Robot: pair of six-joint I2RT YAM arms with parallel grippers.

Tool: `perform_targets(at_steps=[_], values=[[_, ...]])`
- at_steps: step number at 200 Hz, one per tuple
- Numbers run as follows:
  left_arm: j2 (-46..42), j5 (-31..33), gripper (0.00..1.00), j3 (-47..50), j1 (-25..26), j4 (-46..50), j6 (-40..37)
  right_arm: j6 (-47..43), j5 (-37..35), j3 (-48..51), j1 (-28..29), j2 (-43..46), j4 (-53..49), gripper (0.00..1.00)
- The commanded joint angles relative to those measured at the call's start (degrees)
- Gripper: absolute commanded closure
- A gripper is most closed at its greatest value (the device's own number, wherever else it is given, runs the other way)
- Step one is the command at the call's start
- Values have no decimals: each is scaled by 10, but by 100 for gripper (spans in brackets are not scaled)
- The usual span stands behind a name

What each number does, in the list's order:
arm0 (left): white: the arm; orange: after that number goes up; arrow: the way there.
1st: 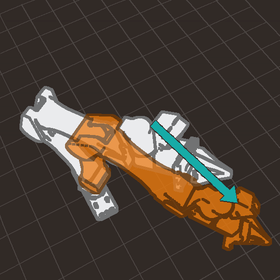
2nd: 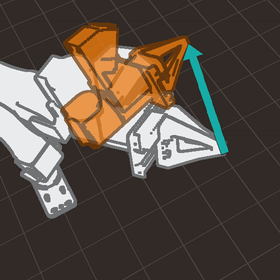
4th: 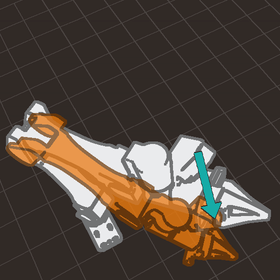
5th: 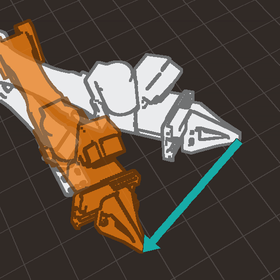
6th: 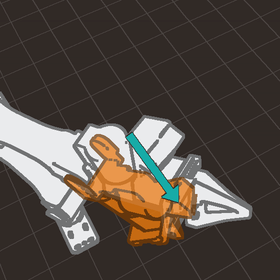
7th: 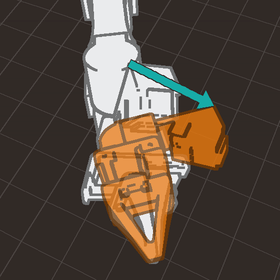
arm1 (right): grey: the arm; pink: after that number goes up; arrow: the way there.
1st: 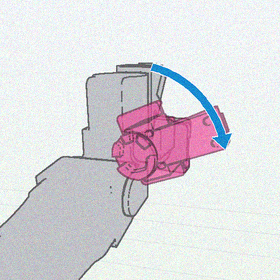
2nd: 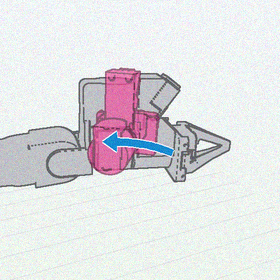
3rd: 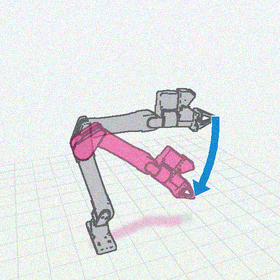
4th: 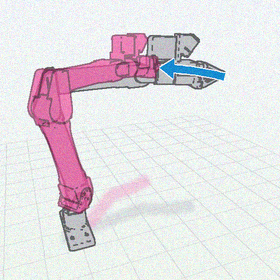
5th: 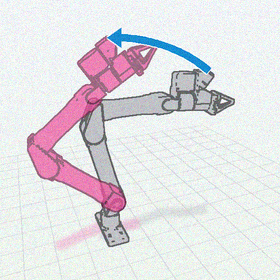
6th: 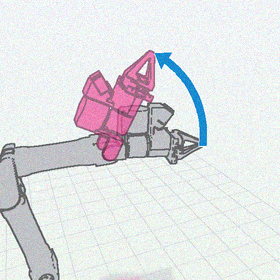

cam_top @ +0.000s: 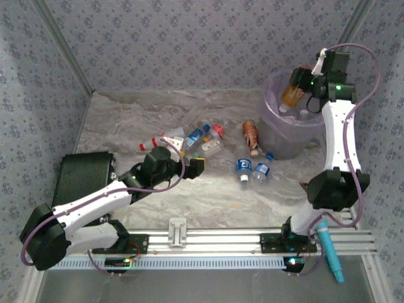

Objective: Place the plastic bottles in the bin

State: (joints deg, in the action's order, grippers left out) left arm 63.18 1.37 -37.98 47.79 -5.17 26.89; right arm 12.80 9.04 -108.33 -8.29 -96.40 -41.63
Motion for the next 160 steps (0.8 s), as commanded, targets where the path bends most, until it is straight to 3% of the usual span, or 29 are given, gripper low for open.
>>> perform_targets(at_steps=[1, 54, 113, 160], values=[[11, 15, 5, -26, 4, 44, 0, -20, 59, -33, -6, -40, -73, 56], [29, 17, 6, -35, 4, 50, -2, -33, 106, -50, -10, -122, -138, 56], [34, 18, 5, -37, 5, 53, -4, -40, 129, -5, -10, -162, -132, 54], [35, 21, 5, -38, 4, 60, -5, -40, 130, 19, -9, -171, -115, 40]])
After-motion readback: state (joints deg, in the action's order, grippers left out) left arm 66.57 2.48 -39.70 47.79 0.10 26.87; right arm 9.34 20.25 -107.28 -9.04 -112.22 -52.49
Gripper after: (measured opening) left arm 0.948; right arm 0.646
